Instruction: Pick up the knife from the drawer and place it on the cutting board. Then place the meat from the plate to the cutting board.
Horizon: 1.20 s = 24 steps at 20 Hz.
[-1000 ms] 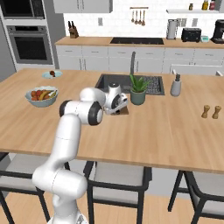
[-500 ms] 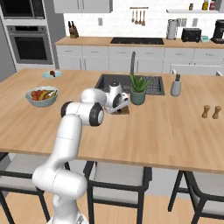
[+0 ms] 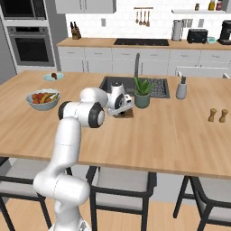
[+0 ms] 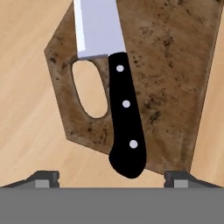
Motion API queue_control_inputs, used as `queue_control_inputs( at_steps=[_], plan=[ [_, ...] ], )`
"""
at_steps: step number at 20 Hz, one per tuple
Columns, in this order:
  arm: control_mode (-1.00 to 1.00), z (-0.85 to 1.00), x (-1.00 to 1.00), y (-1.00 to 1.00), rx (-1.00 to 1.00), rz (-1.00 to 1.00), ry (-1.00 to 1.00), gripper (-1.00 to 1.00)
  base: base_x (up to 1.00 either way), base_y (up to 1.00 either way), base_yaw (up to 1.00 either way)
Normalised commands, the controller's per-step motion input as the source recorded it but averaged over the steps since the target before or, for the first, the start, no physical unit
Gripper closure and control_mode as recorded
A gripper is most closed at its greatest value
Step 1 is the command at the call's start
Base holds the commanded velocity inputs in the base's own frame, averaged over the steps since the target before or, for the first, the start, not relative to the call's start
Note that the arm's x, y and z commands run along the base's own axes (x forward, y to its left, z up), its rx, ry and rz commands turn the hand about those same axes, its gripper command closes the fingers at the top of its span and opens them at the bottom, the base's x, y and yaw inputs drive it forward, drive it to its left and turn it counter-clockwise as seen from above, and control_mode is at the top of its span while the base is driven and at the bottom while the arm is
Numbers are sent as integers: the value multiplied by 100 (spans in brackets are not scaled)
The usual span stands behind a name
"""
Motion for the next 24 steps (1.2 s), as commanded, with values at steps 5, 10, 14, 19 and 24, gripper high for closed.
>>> queue_control_inputs(
  at_steps=[5, 10, 14, 19, 24],
  plan=[
    [-100, 58, -100, 3, 3, 0, -12, -100, 0, 0, 0],
    [-100, 99, -99, 12, 2, -3, -7, -100, 0, 0, 0],
    [-100, 83, -100, 6, 5, -4, -3, -100, 0, 0, 0],
    [-100, 85, -82, 20, 3, -5, -4, -100, 0, 0, 0],
    [-100, 78, -85, 23, 2, -6, -4, -100, 0, 0, 0]
  ],
)
